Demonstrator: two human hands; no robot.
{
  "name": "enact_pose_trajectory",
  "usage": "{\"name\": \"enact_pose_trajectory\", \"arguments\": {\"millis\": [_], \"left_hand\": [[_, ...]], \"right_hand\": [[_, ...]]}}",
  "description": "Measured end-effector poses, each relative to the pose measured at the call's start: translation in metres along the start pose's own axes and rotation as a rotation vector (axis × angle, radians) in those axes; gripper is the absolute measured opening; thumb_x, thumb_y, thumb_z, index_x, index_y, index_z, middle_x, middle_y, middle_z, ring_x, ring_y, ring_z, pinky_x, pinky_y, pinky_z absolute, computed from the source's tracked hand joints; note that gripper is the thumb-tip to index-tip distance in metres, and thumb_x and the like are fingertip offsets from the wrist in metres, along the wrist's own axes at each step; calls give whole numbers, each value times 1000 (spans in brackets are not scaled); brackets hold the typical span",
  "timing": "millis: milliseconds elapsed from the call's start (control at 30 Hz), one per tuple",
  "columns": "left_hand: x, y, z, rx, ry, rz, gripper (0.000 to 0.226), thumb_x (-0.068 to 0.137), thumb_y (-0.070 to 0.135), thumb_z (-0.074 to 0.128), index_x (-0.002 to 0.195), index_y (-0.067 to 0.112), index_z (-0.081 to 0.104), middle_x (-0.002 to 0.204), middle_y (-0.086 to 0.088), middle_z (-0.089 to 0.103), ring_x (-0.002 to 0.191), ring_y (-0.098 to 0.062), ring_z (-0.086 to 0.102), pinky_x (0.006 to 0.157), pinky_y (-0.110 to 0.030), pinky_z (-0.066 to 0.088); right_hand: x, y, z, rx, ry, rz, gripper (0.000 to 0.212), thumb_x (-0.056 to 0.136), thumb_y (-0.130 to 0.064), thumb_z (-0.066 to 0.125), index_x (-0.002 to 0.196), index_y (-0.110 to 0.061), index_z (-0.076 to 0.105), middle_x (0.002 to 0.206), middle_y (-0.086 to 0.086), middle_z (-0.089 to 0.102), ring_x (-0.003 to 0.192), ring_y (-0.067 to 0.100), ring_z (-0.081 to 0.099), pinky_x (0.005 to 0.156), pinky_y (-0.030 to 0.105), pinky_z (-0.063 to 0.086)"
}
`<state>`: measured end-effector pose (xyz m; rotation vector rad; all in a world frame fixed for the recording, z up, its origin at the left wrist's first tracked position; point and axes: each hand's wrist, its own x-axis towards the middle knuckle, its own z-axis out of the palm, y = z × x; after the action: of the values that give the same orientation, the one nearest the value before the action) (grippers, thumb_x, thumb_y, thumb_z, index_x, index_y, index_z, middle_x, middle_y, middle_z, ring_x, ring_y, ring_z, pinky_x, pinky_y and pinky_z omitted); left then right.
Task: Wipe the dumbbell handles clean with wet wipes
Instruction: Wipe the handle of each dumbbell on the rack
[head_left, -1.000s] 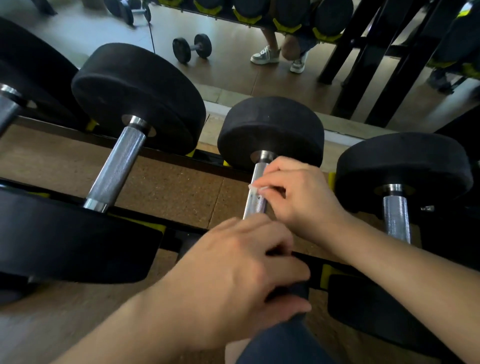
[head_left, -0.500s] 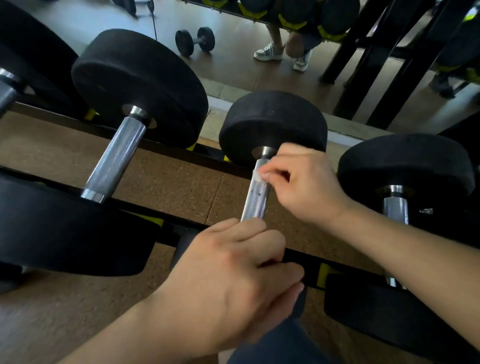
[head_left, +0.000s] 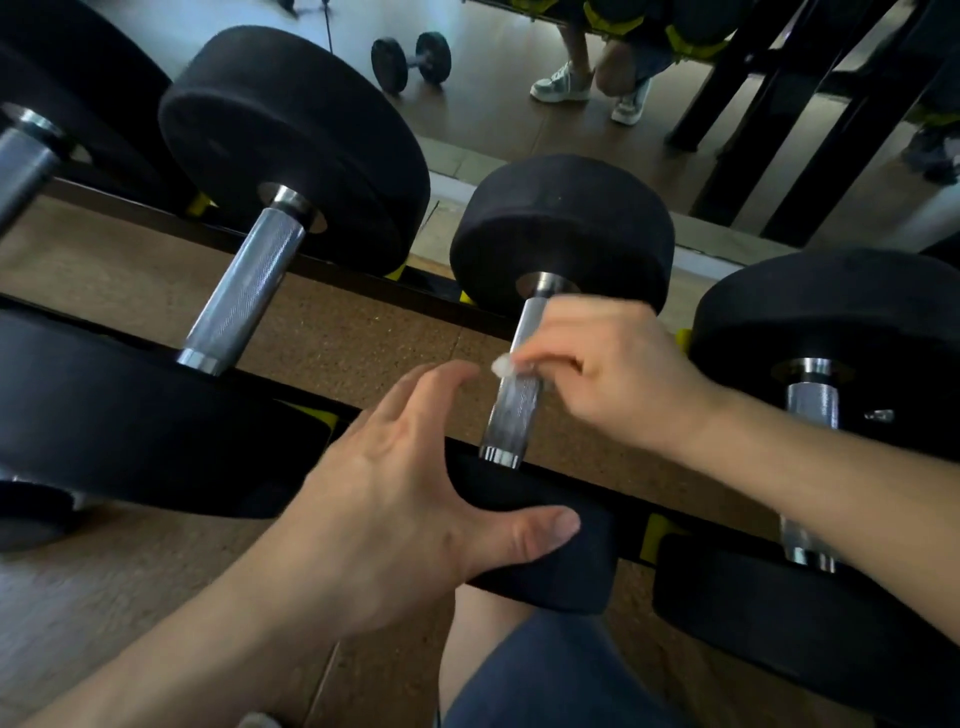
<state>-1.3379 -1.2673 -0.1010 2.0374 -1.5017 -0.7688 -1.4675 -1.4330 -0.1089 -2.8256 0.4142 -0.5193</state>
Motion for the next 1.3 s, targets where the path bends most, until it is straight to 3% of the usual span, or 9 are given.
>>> {"name": "enact_pose_trajectory", "arguments": {"millis": [167,300,433,567,733,867,1067,1200,1300], "left_hand": [[0,1,-2,-4,-52,-24,119,43,90,51,146,47,9,151,29,16,137,1,23,97,-16,24],[0,1,-5,9,-105,-16,120,44,90,46,148,46,3,154,27,13,138,3,19,103,-16,22],[6,-15,-13,-246,-143,-98,102,53,90,47,144,54,18,144,23,33,119,9,32,92,-16,33],[17,-23,-15,-458,-85,-102,89,64,87,52,141,50,30,143,26,40,124,8,39,93,-17,35],[33,-21,-9,-423,15,-35,72,74,54,62,140,38,39,133,19,50,116,5,49,96,-22,43],[49,-21,-8,-488,168,50,47,82,10,69,123,30,59,113,12,64,101,3,59,93,-22,50],[74,-15,-7,-311,60,158,45,90,13,62,119,47,57,101,33,59,103,15,53,80,3,38],[94,-7,-7,-101,95,300,43,91,17,60,129,37,57,114,15,62,104,1,58,89,-16,48],[112,3,-9,131,202,432,25,91,23,62,114,26,70,100,2,69,90,-14,64,82,-35,53]], "right_hand": [[-15,-11,6,108,-211,-136,16,90,-16,61,86,-11,75,81,3,62,75,19,62,65,36,50],[3,1,3,35,-76,-39,12,88,-14,64,84,-9,74,81,1,60,72,16,58,63,34,50],[-3,-12,5,13,-242,-222,17,91,-13,58,81,-10,72,78,1,54,68,16,54,58,32,45],[26,13,-4,-149,3,-76,9,85,-7,65,83,-7,74,76,-1,53,68,10,47,55,29,44],[8,-2,5,-197,-34,-101,10,86,-10,64,82,-11,73,76,-2,55,68,11,49,63,17,41],[13,8,5,-278,-18,-204,6,84,-7,68,82,-10,73,76,3,59,69,19,56,65,30,50],[1,10,0,-354,94,-24,20,86,-3,62,104,-2,71,87,10,65,77,25,63,63,34,55],[-1,9,2,-285,165,144,15,85,-3,66,99,-5,72,81,8,66,70,24,64,58,34,55],[2,-1,8,-209,234,361,15,89,-16,60,93,-13,74,82,1,69,72,15,64,60,25,52]]}}
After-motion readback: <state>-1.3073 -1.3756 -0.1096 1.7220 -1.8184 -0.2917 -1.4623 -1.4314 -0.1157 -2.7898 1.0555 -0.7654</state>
